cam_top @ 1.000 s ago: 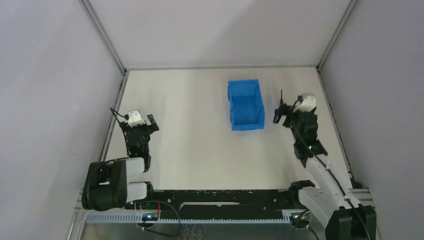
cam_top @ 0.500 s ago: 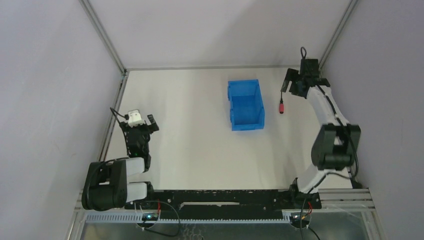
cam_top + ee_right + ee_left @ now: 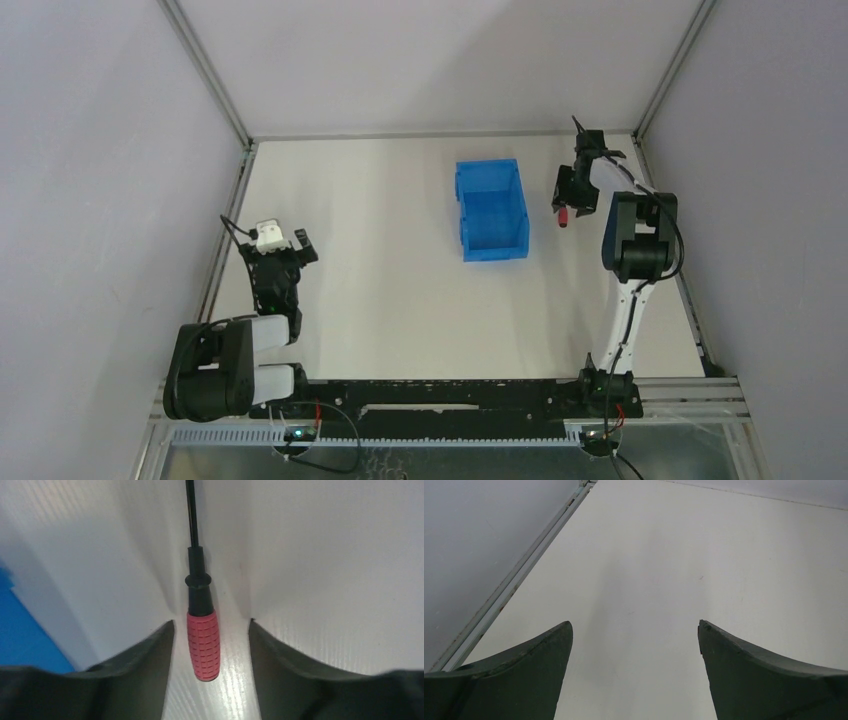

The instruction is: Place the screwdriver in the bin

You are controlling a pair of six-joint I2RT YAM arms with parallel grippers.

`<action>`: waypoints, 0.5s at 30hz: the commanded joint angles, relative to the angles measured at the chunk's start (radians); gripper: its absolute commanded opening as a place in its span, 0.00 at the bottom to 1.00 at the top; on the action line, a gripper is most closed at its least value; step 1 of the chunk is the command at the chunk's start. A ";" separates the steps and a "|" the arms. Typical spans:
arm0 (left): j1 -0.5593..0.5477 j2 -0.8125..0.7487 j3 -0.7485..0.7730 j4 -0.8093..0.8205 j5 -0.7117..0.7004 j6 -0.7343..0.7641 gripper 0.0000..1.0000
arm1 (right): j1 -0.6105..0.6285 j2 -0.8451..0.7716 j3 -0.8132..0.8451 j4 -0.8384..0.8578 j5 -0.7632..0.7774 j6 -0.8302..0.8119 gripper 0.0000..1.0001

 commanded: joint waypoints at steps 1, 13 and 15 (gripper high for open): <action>-0.002 -0.008 0.033 0.029 -0.003 0.020 1.00 | 0.013 0.023 0.025 -0.030 0.047 -0.001 0.57; -0.003 -0.008 0.033 0.029 -0.002 0.020 1.00 | 0.013 -0.226 0.029 -0.109 0.089 -0.001 0.01; -0.003 -0.008 0.034 0.029 -0.003 0.020 1.00 | 0.015 -0.287 0.037 -0.165 0.107 -0.001 0.01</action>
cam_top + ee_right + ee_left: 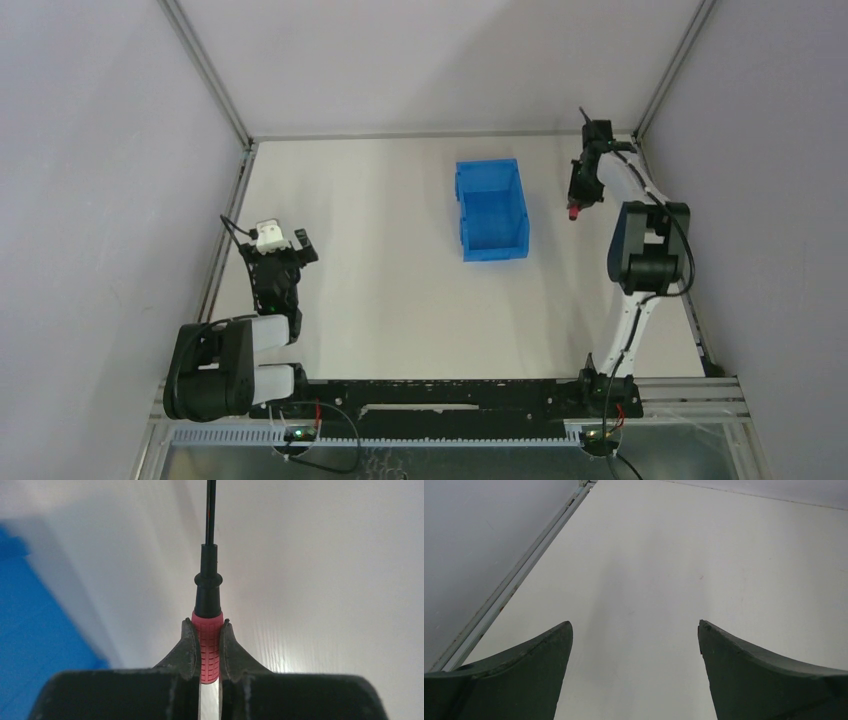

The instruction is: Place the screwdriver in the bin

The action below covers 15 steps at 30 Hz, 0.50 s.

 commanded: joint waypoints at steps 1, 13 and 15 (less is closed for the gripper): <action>-0.003 -0.008 0.034 0.029 -0.003 0.020 1.00 | 0.006 -0.239 0.049 -0.105 0.049 0.003 0.01; -0.003 -0.009 0.033 0.029 -0.004 0.020 1.00 | 0.374 -0.434 0.112 -0.253 0.074 0.052 0.04; -0.003 -0.008 0.034 0.029 -0.003 0.020 1.00 | 0.438 -0.426 0.114 -0.240 0.088 0.080 0.05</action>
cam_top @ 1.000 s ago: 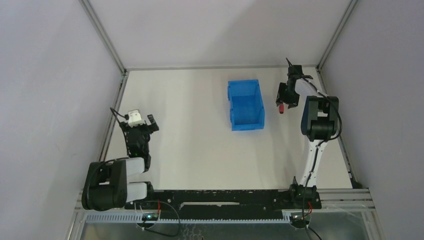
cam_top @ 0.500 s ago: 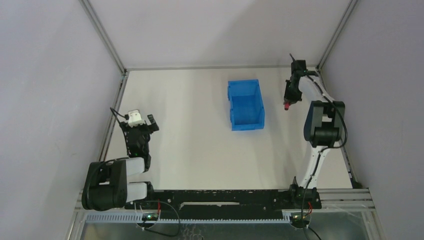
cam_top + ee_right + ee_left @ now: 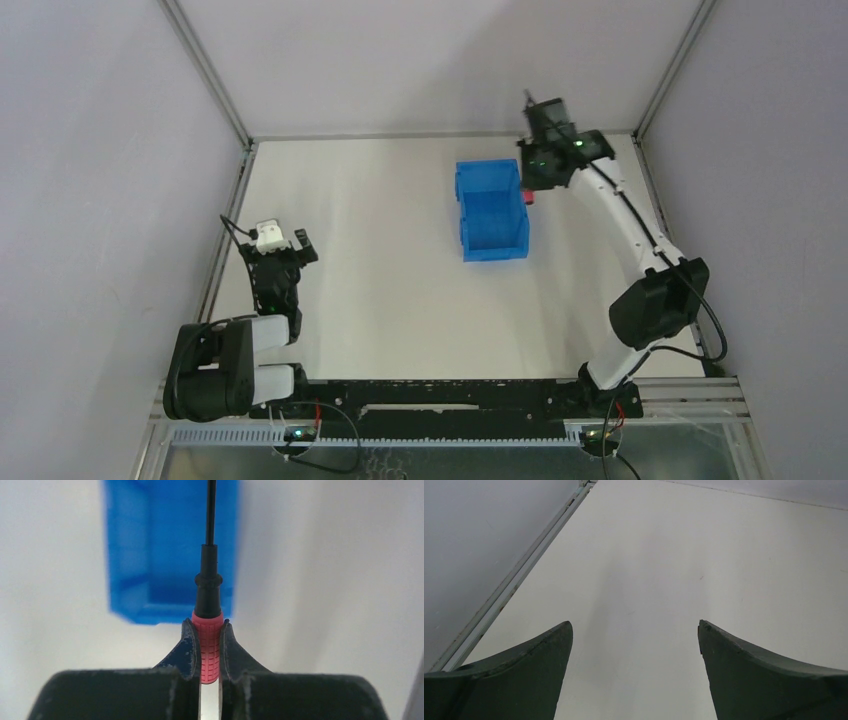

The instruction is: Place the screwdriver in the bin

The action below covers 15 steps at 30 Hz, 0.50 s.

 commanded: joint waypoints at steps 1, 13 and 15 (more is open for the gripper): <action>-0.003 -0.008 0.033 0.029 -0.003 0.021 1.00 | 0.137 -0.009 0.025 -0.009 0.024 0.071 0.06; -0.003 -0.008 0.034 0.029 -0.003 0.020 1.00 | 0.239 0.149 -0.205 0.328 0.068 0.170 0.14; -0.003 -0.009 0.033 0.029 -0.003 0.020 1.00 | 0.245 0.179 -0.237 0.374 0.077 0.174 0.17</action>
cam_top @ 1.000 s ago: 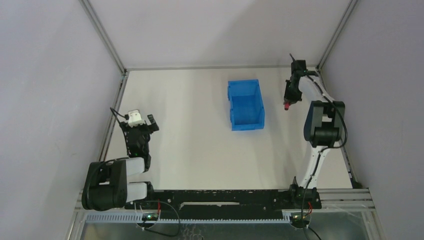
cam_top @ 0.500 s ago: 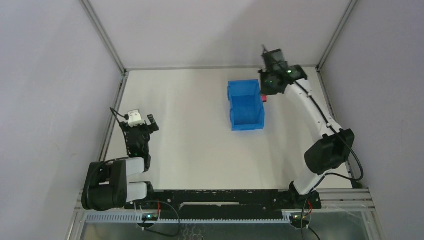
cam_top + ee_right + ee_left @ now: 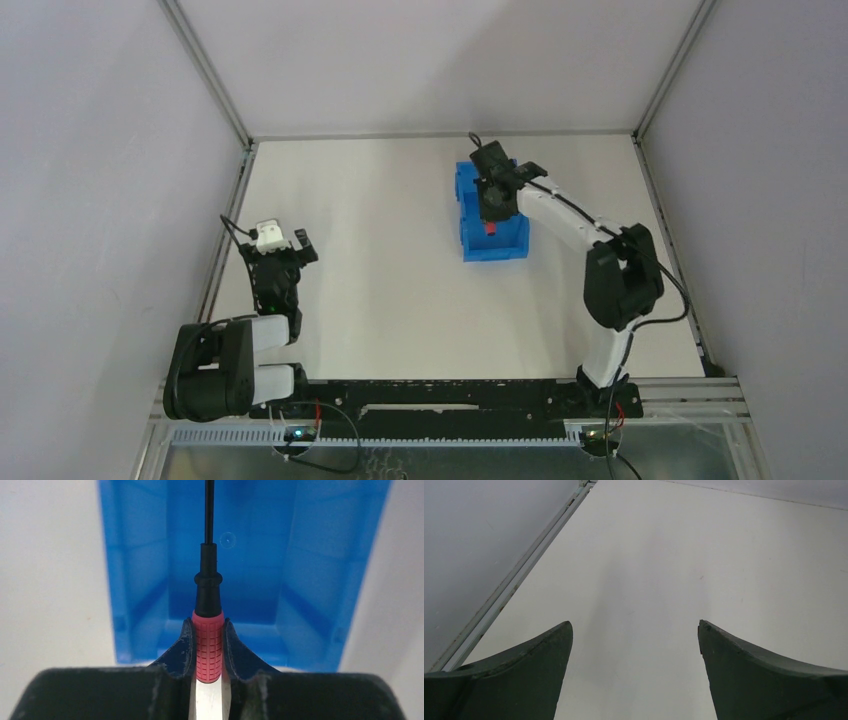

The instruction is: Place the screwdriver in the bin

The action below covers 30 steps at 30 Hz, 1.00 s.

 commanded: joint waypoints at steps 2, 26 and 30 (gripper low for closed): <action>-0.003 -0.008 0.033 0.029 -0.003 0.020 1.00 | 0.015 0.067 -0.055 0.182 0.055 0.043 0.20; -0.003 -0.008 0.033 0.029 -0.002 0.020 1.00 | -0.140 -0.206 -0.065 0.184 0.064 -0.004 0.75; -0.003 -0.008 0.033 0.029 -0.003 0.020 1.00 | -0.293 -0.310 -0.147 0.198 0.043 -0.075 1.00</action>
